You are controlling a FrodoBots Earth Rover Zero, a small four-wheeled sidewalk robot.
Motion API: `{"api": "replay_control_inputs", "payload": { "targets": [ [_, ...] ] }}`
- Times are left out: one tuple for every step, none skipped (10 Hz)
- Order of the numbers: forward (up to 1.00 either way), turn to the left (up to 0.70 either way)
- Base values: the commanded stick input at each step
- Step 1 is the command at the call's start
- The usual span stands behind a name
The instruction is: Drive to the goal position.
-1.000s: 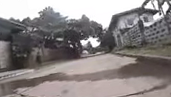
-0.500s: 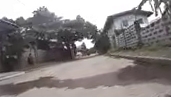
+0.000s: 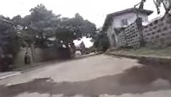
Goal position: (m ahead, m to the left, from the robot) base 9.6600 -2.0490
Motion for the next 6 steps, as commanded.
{"api": "replay_control_inputs", "payload": {
  "targets": [
    [0.7, -0.06],
    [0.7, -0.23],
    [0.7, -0.32],
    [0.7, -0.32],
    [0.7, -0.31],
    [0.7, -0.2]
  ]
}}
